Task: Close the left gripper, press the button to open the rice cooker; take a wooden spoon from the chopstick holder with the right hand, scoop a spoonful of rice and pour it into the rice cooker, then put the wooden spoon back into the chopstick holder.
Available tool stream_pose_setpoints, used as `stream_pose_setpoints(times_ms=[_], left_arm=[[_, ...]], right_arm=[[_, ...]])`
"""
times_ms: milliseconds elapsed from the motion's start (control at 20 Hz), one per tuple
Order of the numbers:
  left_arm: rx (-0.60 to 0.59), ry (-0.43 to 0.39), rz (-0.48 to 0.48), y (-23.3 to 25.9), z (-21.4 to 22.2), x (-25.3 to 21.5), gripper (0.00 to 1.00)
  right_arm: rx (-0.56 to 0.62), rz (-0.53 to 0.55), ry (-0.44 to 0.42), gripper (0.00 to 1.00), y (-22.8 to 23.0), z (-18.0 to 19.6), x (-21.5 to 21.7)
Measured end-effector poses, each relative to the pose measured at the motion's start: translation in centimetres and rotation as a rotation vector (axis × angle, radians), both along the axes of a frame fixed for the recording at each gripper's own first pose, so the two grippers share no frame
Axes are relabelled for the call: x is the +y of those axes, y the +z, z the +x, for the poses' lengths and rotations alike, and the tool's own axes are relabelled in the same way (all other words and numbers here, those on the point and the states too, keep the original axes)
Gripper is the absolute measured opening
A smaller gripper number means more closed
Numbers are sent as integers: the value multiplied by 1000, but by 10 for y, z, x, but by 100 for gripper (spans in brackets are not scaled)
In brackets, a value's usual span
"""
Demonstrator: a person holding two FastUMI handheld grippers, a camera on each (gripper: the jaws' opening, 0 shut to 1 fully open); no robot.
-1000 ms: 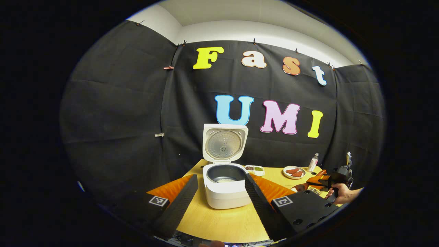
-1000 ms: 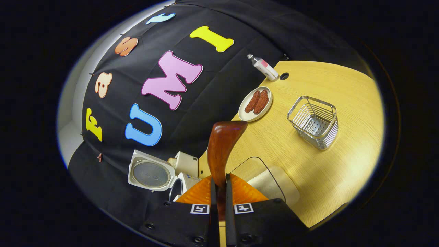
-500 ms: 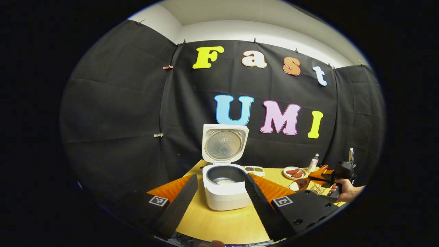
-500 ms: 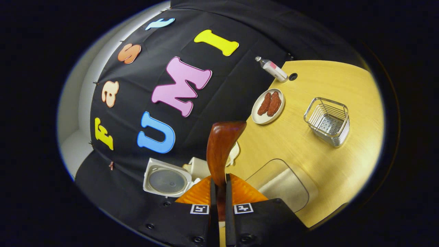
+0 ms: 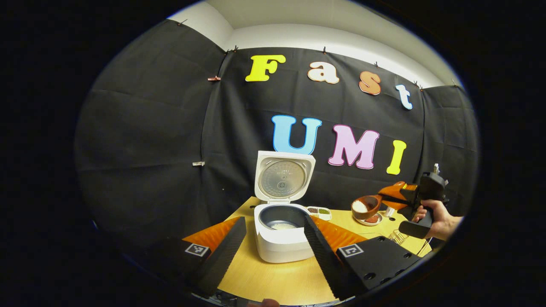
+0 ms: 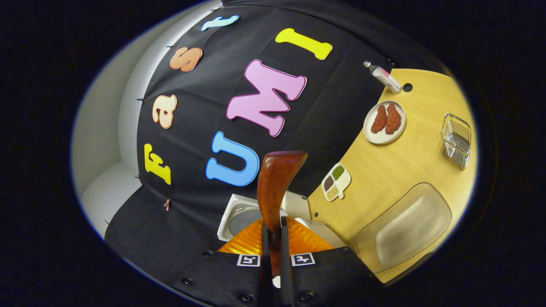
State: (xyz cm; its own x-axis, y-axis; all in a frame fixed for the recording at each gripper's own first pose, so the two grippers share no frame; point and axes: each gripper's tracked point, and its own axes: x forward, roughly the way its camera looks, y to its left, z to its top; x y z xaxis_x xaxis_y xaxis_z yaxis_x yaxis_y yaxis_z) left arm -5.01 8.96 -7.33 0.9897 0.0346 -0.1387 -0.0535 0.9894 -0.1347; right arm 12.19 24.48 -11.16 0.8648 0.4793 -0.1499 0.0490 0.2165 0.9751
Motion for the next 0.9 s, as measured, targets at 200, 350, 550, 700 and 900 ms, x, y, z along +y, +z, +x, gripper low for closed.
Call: stream_pose_setpoints(times_ms=[200,350,550,700,900], left_arm=[[-2,21,-5,1,0,13,95],[8,24,-22,-2,0,18,95],[16,29,-29,-4,1,22,95],[23,28,-42,-8,4,23,95],[31,23,-55,-11,4,25,95]], right_arm=[[-26,-7,33,12,18,18,48],[-61,-45,59,11,26,27,82],[-66,-152,98,11,7,38,123],[-65,-220,126,11,-9,43,144],[-127,-373,147,11,-20,54,163]])
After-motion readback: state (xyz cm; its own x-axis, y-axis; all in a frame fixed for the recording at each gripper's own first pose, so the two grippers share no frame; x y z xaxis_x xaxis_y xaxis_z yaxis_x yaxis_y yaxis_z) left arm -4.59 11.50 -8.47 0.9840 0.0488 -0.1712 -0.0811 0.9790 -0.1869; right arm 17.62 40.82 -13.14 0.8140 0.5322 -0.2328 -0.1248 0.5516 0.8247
